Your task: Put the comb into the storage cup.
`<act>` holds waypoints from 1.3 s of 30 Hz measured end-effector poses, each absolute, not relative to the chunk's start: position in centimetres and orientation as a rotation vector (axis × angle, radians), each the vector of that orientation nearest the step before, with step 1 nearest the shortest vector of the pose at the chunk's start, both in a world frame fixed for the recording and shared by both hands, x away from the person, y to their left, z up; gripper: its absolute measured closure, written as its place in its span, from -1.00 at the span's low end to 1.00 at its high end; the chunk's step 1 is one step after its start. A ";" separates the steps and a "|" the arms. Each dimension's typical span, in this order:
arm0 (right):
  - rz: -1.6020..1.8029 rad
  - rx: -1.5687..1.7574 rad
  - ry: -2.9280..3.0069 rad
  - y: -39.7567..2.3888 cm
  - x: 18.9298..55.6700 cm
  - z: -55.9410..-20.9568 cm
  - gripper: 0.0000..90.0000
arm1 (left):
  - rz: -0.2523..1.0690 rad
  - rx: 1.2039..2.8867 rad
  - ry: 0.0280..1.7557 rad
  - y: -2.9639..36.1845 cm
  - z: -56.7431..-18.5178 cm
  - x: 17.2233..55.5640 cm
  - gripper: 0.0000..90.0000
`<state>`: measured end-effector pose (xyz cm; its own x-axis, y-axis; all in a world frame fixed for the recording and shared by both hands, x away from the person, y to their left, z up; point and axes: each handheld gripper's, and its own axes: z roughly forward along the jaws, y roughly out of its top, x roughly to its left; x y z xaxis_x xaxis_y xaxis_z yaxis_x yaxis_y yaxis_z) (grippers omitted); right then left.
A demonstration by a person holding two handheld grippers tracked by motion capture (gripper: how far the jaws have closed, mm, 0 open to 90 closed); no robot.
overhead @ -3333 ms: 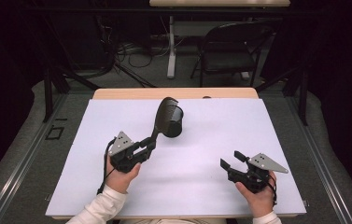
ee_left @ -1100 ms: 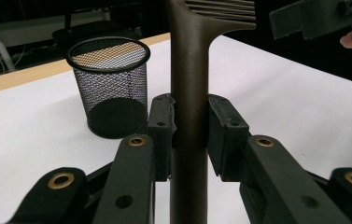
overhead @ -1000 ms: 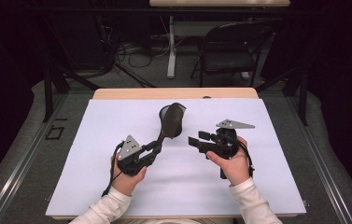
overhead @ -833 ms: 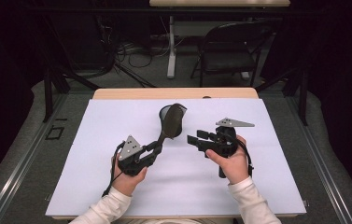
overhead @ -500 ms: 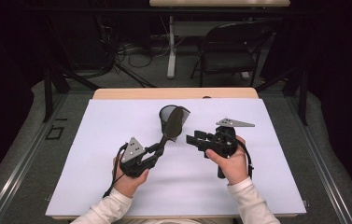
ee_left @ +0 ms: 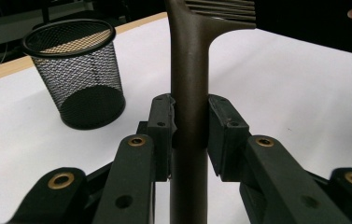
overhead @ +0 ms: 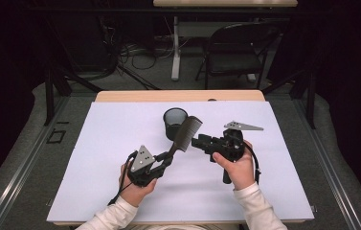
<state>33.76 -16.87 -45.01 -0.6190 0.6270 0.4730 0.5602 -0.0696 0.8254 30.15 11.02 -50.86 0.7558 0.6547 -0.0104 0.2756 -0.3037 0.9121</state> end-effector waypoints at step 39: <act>1.916 1.486 2.049 -18.1 34.1 -45.1 0.81 | 0.427 1.954 0.627 9.3 -51.4 29.1 0.61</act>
<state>34.15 -18.13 -45.07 -0.5617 0.5840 0.5861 0.6238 -0.1665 0.7636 29.12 9.29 -51.36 0.8032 0.5951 0.0260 0.2427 -0.3668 0.8981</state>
